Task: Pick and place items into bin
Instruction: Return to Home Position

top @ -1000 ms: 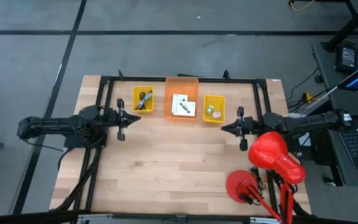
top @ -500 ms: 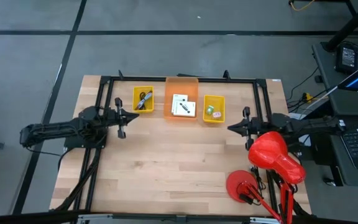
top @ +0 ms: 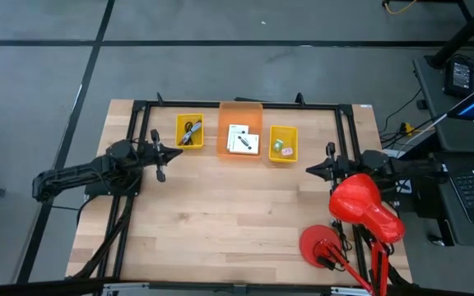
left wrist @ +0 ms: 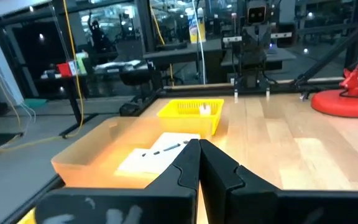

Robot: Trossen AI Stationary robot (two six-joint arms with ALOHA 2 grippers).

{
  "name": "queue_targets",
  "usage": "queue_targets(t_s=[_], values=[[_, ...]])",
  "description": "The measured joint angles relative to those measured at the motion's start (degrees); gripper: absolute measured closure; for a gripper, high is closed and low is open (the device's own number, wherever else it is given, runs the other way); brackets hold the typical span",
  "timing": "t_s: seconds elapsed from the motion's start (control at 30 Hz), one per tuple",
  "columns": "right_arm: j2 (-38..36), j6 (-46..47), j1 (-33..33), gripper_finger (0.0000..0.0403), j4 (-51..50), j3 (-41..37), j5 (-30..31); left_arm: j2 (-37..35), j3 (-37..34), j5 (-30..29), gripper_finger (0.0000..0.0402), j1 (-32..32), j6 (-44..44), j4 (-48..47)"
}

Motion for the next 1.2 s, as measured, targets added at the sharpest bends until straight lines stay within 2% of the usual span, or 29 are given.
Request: queue_targets(t_s=[0.37,0.57,0.7,0.9,1.2], values=[[-2.0,-0.9,0.0,0.0403,-1.8,-0.1,0.5,0.1,0.0,-0.8,0.04,0.0,-1.2,-0.2],[-1.9,-4.8,0.0,0.0403,11.8,-6.3,-1.6,0.1,0.0,-4.1,0.04,0.0,-1.2,-0.2],[-1.9,-6.8,0.0,0.0403,11.5,-6.3,-2.1,0.1,0.0,-4.8,0.04,0.0,-1.3,0.1],[-1.9,-5.9,0.0,0.0403,12.1,-6.3,-8.0,0.1,0.0,-4.6,0.04,0.0,-1.3,0.1],[-1.9,-2.0,0.0,0.0403,11.2,-6.2,-8.1,0.1,0.0,-4.5,0.04,0.0,-1.3,0.1]])
